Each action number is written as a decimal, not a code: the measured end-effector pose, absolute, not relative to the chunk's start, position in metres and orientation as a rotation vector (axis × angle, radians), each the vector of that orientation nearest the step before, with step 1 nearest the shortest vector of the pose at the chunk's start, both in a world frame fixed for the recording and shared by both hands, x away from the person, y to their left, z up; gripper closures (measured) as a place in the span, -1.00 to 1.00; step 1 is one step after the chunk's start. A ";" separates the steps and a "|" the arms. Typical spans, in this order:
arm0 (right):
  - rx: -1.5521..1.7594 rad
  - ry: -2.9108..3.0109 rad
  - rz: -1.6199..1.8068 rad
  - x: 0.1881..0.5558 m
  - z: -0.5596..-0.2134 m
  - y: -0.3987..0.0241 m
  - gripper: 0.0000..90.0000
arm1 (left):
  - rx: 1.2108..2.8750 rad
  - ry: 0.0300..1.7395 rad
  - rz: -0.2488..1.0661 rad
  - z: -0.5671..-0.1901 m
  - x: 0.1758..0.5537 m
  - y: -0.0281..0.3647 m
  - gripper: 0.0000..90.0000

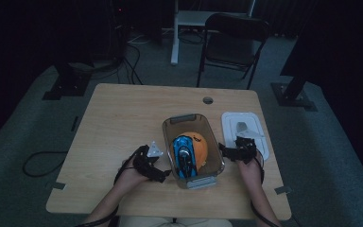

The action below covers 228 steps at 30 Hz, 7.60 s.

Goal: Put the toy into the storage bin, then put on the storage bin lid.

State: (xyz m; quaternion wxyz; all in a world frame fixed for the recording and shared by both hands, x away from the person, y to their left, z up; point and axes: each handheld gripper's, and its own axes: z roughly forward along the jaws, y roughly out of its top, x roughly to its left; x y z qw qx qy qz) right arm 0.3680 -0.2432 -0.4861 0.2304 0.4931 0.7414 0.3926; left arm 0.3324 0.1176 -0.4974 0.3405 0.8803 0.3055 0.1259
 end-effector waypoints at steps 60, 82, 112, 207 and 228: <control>1.628 1.874 0.861 0.397 -0.503 -0.297 -0.39 | 2.226 1.017 0.402 -0.514 0.333 0.197 -0.94; 1.640 1.926 0.861 0.404 -0.503 -0.297 0.49 | 2.138 1.150 0.459 -0.523 0.321 0.252 -0.94; 1.400 1.870 1.227 0.319 -0.381 -0.251 0.50 | 2.147 1.159 0.476 -0.524 0.321 0.251 -0.94; 1.446 1.828 1.095 0.359 -0.456 -0.254 -0.73 | 2.181 1.085 0.468 -0.502 0.343 0.202 -0.94; 1.407 2.028 1.035 0.350 -0.517 -0.242 -0.73 | 2.241 0.909 0.425 -0.490 0.365 0.128 -0.94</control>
